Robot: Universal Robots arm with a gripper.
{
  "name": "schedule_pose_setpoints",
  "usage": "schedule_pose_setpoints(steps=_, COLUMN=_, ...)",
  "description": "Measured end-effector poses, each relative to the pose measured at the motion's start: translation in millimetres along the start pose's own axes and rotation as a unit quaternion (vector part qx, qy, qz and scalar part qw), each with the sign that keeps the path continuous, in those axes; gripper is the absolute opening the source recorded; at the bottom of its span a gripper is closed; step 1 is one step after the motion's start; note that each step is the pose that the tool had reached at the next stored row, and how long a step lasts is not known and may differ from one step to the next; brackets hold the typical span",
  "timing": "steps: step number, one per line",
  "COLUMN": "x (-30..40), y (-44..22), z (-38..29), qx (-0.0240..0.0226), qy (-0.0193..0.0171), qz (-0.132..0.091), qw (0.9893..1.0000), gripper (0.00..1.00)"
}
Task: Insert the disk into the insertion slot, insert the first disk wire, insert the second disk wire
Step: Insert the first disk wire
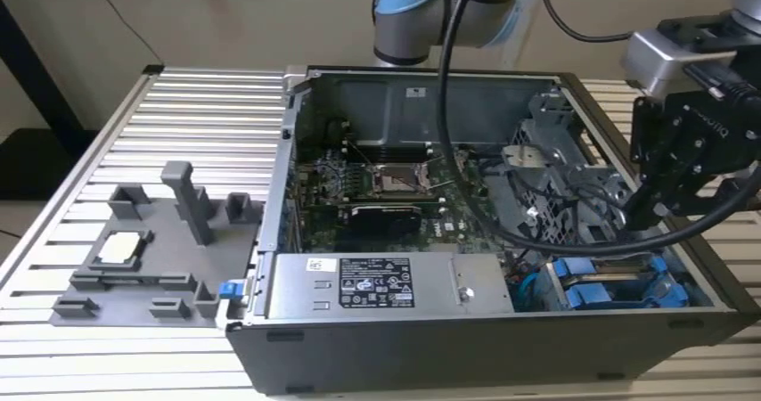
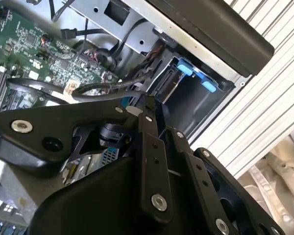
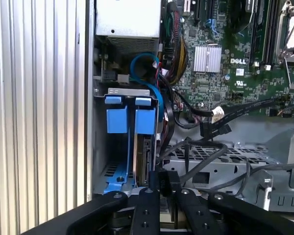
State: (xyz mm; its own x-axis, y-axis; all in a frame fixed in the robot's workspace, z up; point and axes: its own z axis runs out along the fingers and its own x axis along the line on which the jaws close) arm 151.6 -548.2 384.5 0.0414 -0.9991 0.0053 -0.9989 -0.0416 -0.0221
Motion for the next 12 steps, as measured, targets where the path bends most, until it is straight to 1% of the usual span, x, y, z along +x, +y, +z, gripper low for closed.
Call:
schedule_pose_setpoints(steps=4, x=0.6, y=-11.3, z=0.8, qx=-0.0269, qy=-0.0012, qz=0.000, qw=0.9996, gripper=0.19)
schedule_pose_setpoints(steps=5, x=0.7, y=-13.1, z=0.8, qx=-0.0302, qy=-0.0012, qz=0.000, qw=0.9995, gripper=0.19)
schedule_pose_setpoints(steps=9, x=0.7, y=-13.2, z=0.8, qx=-0.0304, qy=-0.0013, qz=0.000, qw=0.9995, gripper=0.19)
schedule_pose_setpoints(steps=10, x=0.8, y=-13.3, z=1.0, qx=-0.0303, qy=-0.0036, qz=0.000, qw=0.9995, gripper=0.19)
schedule_pose_setpoints(steps=12, x=1.0, y=-13.3, z=1.5, qx=-0.0296, qy=-0.0192, qz=0.001, qw=0.9994, gripper=0.19)
